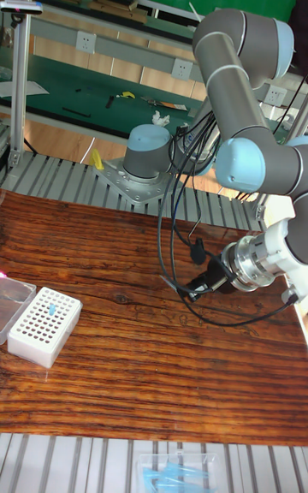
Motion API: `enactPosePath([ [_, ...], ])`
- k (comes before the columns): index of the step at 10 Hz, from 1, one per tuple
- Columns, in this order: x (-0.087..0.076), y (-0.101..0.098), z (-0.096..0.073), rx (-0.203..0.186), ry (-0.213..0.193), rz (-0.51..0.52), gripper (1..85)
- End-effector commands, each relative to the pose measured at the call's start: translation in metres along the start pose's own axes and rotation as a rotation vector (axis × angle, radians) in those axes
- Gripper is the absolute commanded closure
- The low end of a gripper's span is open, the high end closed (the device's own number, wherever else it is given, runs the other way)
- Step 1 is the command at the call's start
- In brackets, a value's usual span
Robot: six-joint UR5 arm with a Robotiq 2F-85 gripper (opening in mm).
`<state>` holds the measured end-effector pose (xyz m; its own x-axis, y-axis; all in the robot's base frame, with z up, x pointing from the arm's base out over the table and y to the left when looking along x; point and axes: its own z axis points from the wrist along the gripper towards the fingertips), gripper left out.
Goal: Insert a medium pipette tip into the holder for medium pipette tips
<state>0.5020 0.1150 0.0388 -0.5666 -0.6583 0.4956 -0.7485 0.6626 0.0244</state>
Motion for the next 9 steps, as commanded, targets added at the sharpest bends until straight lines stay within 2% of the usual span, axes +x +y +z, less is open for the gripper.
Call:
enactPosePath([
  [1,-0.0087,0.0086,0.0061,-0.006,-0.01,-0.008,78.3],
  [9,-0.0033,0.0053,0.0064,-0.004,0.003,-0.01,79.3],
])
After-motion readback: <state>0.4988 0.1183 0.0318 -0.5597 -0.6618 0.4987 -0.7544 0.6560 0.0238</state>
